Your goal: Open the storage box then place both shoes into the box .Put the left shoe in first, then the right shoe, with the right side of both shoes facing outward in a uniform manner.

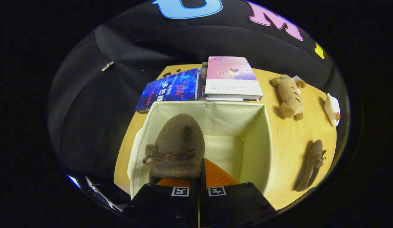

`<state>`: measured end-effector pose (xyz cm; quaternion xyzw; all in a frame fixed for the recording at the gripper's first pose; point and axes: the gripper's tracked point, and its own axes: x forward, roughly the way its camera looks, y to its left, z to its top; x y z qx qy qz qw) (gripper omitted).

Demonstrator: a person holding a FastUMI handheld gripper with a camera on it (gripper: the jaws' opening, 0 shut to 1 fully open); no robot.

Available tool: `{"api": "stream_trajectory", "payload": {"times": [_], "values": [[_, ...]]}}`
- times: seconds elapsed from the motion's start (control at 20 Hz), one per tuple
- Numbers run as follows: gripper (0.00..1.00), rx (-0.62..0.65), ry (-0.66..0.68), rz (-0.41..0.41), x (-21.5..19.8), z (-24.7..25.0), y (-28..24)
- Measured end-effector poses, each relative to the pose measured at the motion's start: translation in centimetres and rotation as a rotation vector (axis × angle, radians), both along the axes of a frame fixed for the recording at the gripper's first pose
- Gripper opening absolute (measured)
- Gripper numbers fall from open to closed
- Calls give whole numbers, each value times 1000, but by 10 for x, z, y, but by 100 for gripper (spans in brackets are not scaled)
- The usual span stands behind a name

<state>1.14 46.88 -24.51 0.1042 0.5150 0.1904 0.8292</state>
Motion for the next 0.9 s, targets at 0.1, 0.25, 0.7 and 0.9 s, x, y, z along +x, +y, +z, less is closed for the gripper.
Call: {"api": "stream_trajectory", "payload": {"times": [0.1, 0.25, 0.7, 0.9], "values": [[7, -45, 39, 8, -3, -21, 4], [7, -54, 121, 11, -13, -43, 16], [19, -40, 169, 81, -29, -56, 39], [71, -20, 140, 137, -37, -42, 38]]}}
